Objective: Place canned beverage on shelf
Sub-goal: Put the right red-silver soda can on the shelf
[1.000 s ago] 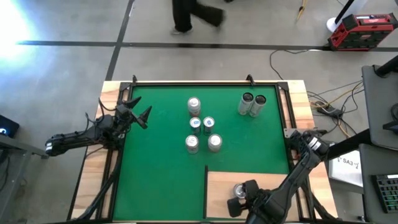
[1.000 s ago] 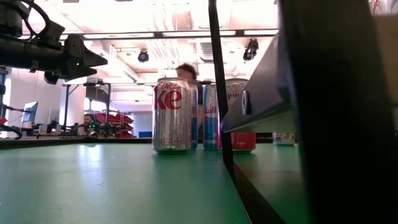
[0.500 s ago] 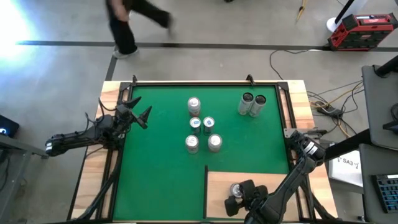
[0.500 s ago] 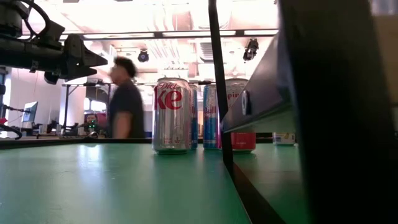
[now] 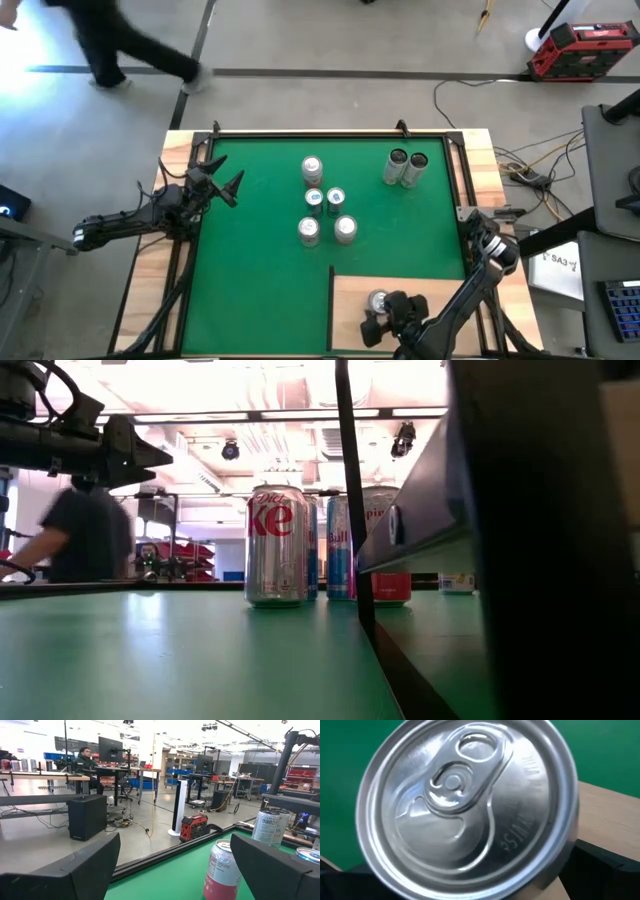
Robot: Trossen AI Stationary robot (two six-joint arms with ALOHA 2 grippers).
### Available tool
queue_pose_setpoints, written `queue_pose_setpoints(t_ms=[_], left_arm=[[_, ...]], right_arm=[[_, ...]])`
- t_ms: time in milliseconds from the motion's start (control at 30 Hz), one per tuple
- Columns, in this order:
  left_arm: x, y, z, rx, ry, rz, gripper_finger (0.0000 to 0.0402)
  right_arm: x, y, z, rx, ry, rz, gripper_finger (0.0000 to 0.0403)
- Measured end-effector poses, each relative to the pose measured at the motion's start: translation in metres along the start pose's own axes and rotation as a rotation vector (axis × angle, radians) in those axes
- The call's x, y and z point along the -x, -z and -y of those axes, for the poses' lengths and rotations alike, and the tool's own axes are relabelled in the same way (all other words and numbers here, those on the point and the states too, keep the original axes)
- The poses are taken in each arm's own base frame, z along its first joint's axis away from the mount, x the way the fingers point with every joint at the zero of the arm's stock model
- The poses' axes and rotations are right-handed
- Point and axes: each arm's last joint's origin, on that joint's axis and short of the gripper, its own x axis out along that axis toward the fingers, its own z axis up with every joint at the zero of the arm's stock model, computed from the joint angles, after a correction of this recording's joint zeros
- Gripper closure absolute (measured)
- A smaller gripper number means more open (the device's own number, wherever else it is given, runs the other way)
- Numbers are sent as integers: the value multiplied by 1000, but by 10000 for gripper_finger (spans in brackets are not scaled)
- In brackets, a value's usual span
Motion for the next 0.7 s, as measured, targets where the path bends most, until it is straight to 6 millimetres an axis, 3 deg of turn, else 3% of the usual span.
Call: queue_pose_setpoints(t_ms=[333,700], left_arm=[[0,0,0,0,0,0,38],[0,0,0,0,0,0,38]], right_arm=[[-1,6,1,71,-34,60,55],[3,5,-2,119,-84,104,21]])
